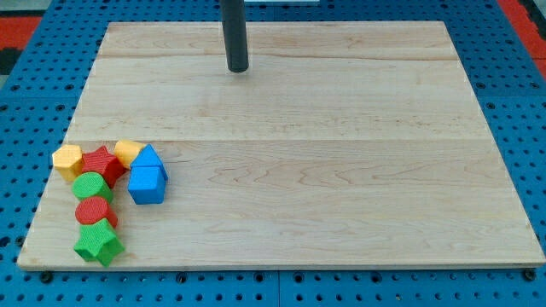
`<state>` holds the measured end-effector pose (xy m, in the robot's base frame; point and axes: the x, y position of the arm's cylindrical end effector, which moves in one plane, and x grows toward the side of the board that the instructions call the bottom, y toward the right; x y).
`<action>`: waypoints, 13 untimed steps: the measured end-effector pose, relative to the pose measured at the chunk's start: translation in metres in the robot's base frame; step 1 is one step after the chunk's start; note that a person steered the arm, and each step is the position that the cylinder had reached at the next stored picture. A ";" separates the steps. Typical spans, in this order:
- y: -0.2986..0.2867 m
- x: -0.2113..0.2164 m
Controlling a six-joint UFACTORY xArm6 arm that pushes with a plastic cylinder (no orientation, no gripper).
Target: Move the green star towards the center left
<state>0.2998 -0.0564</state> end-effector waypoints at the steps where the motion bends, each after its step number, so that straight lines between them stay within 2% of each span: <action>1: 0.000 0.000; 3: -0.010 -0.001; 4: -0.117 -0.007; 5: -0.226 0.042; 6: -0.248 0.068; 9: -0.249 0.069; 10: -0.243 0.100; 11: -0.241 0.187; 12: -0.241 0.253; 13: -0.203 0.295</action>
<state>0.5949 -0.2592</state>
